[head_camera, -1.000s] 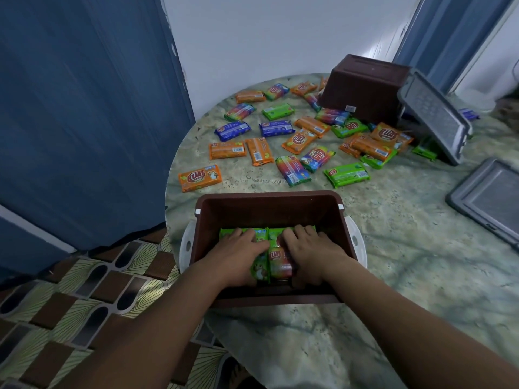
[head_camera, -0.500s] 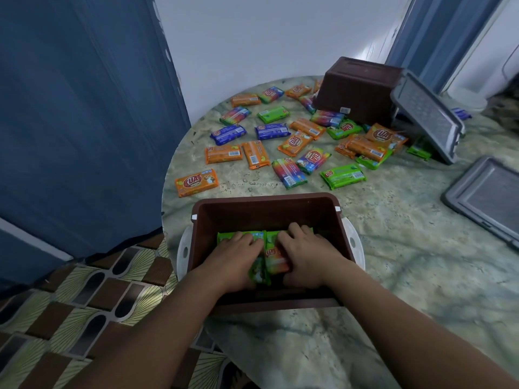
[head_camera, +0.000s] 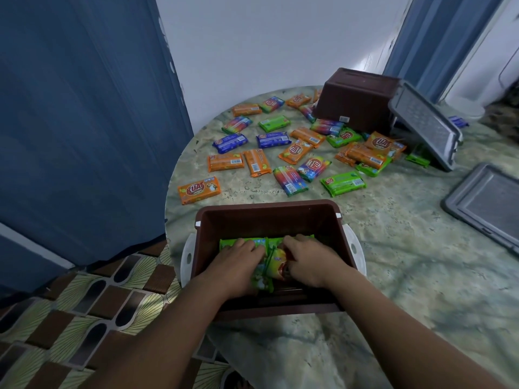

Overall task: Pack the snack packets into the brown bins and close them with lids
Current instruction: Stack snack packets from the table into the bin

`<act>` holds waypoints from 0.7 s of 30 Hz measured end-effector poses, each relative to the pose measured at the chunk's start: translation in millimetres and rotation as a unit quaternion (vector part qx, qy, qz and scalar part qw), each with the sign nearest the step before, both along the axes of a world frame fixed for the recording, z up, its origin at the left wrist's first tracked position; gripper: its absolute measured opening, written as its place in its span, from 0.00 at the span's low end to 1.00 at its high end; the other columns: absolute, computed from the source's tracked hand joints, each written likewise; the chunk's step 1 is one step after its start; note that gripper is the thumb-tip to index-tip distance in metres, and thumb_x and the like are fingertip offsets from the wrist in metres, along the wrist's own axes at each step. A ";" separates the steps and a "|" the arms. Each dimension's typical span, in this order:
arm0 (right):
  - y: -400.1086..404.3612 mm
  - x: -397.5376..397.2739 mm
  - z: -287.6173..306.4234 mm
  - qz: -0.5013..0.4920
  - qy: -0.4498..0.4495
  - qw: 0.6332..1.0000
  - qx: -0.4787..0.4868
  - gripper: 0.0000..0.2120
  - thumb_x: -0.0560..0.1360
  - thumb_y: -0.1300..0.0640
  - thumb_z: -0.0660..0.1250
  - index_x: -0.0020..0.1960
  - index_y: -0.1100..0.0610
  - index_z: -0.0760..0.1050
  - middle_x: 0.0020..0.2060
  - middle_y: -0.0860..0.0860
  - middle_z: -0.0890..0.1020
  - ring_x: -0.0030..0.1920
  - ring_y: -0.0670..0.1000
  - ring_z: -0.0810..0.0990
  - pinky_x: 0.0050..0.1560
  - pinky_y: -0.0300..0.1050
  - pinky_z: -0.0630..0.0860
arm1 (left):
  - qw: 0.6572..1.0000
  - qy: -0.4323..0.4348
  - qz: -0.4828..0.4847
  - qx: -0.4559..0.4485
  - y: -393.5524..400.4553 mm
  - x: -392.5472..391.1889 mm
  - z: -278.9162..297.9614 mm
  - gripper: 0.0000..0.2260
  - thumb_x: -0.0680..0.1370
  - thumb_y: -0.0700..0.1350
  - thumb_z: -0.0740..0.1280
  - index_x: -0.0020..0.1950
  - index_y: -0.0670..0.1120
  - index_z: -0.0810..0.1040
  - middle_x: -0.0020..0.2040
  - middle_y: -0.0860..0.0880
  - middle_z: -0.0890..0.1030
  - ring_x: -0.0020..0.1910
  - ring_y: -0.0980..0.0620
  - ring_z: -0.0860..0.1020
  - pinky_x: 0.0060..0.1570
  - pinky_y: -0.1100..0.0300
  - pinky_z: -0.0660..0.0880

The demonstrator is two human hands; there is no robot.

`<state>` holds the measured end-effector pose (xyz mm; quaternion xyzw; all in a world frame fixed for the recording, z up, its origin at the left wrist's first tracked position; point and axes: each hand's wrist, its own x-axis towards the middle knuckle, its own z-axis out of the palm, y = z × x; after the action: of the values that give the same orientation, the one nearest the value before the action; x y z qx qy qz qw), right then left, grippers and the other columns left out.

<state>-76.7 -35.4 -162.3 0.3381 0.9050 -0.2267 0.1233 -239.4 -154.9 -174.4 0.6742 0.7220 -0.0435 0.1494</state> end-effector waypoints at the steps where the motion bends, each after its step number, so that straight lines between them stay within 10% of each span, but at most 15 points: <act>1: 0.5 -0.2 -1.2 0.004 -0.004 1.000 0.008 0.22 0.75 0.49 0.65 0.67 0.52 0.70 0.62 0.56 0.75 0.63 0.61 0.74 0.59 0.57 0.77 | 1.000 0.001 0.000 0.001 0.2 0.1 0.1 0.27 0.71 0.57 0.76 0.64 0.51 0.67 0.61 0.50 0.70 0.61 0.47 0.67 0.52 0.51 0.67; 15: 0.3 -0.9 -4.6 -0.006 0.034 0.999 0.011 0.15 0.79 0.48 0.61 0.63 0.52 0.72 0.59 0.55 0.79 0.59 0.60 0.78 0.56 0.55 0.77 | 1.000 -0.010 0.000 0.005 -0.3 -1.4 -1.3 0.24 0.71 0.58 0.75 0.61 0.52 0.69 0.58 0.50 0.70 0.59 0.47 0.67 0.48 0.52 0.65; 18: -1.1 1.4 -8.6 0.041 0.004 0.998 0.039 0.32 0.71 0.34 0.71 0.66 0.51 0.68 0.60 0.53 0.75 0.60 0.57 0.75 0.57 0.54 0.77 | 1.000 -0.012 0.004 0.003 -0.2 -1.3 -1.3 0.25 0.71 0.58 0.75 0.62 0.52 0.68 0.59 0.50 0.70 0.60 0.47 0.67 0.51 0.51 0.66; 21: 0.5 1.4 -9.8 0.094 -0.045 0.992 0.076 0.43 0.66 0.42 0.80 0.72 0.53 0.62 0.66 0.54 0.70 0.65 0.59 0.72 0.57 0.53 0.77 | 1.000 -0.007 0.006 -0.006 0.0 -0.9 -0.2 0.28 0.70 0.57 0.76 0.65 0.52 0.68 0.61 0.50 0.70 0.62 0.47 0.66 0.55 0.50 0.68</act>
<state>-75.3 -34.8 -172.1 0.2696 0.9409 -0.1296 0.1585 -240.3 -154.9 -174.7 0.6691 0.7248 -0.0421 0.1587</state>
